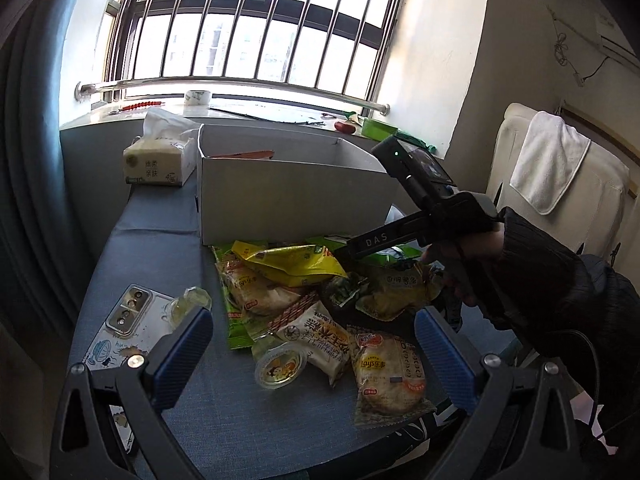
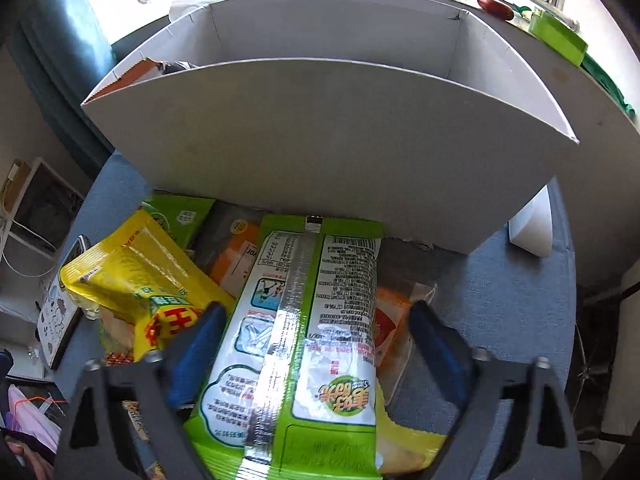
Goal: Organize snacks
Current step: 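Grasp the green-and-white wafer pack with the right gripper, then grasp the yellow snack bag with the left gripper while the right holds the wafer pack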
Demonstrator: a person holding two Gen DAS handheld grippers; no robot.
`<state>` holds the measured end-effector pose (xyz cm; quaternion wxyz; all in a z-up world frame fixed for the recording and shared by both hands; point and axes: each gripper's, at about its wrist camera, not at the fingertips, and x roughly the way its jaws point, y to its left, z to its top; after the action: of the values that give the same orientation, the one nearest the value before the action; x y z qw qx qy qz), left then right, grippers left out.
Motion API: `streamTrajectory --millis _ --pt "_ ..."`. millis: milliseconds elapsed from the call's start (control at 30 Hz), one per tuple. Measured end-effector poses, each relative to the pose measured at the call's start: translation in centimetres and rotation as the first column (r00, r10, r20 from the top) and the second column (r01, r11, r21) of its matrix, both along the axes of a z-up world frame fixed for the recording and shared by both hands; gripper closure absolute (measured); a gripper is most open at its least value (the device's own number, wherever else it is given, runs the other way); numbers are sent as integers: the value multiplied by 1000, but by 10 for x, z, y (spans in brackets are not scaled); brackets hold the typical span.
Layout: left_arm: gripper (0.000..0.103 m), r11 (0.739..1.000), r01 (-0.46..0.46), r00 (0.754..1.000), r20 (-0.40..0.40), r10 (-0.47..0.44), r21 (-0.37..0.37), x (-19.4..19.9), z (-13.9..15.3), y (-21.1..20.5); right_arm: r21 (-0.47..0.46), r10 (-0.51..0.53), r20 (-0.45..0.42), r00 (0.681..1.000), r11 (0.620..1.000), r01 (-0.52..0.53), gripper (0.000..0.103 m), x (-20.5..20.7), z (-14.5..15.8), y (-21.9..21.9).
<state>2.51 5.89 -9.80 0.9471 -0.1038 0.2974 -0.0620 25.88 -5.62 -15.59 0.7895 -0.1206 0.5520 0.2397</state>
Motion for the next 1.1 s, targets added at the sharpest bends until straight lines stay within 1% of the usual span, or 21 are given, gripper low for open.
streamTrajectory --millis 33,167,233,333,400,500,600,667,733,767,800,833,867,900,933,967,1000,1067,1100 --pt "0 1000 0 1000 -4 0 -1 2 -1 0 -6 -8 -5 1000 1000 8 39 0 -2 -2" --pt "0 999 1 1000 -31 -2 -32 15 -4 3 54 5 2 1000 999 -5 41 -7 6 -13" --pt "0 998 8 999 -47 -10 -58 27 -6 6 90 -11 34 999 996 7 41 -13 17 -25" --pt "0 994 -6 995 -100 -6 -114 55 -10 14 173 -27 74 997 985 14 41 -21 41 -44" --pt "0 987 -30 987 -162 4 -158 79 -17 22 231 -48 105 993 973 23 41 -30 60 -58" --pt "1 968 -84 970 -242 25 -235 109 -30 35 316 -74 143 987 948 25 41 -49 84 -81" --pt "1 956 -127 955 -294 45 -265 127 -41 39 363 -93 170 981 931 25 41 -68 98 -97" --pt "2 955 -142 949 -309 57 -260 136 -43 37 394 -107 176 978 919 30 41 -84 102 -110" --pt "12 960 -123 952 -304 42 -253 144 -44 30 419 -121 181 976 907 35 40 -92 103 -115" --pt "21 966 -115 949 -312 38 -231 150 -44 25 430 -130 181 975 902 41 40 -95 105 -120" --pt "24 974 -110 945 -324 40 -200 157 -46 20 440 -139 179 974 897 47 39 -96 105 -121" --pt "25 980 -101 948 -317 44 -169 162 -45 15 449 -146 175 974 892 53 39 -94 103 -123" --pt "35 985 -90 947 -318 39 -148 168 -45 11 457 -148 169 974 888 56 39 -95 101 -126" --pt "47 987 -74 947 -322 23 -145 174 -45 8 462 -151 163 975 885 60 39 -93 99 -126" --pt "53 988 -63 946 -325 14 -141 179 -45 4 464 -153 158 976 884 63 39 -92 97 -127" --pt "66 991 -59 946 -325 18 -119 184 -44 0 466 -154 153 976 883 66 39 -92 94 -129" --pt "73 994 -51 948 -319 17 -98 187 -43 -5 468 -158 149 976 881 71 39 -92 93 -131" --pt "81 996 -14 947 -320 -15 -89 195 -44 -15 476 -167 141 976 876 81 39 -91 90 -135" --pt "87 995 -7 948 -318 -25 -97 198 -44 -19 481 -169 138 976 873 84 39 -91 89 -136"
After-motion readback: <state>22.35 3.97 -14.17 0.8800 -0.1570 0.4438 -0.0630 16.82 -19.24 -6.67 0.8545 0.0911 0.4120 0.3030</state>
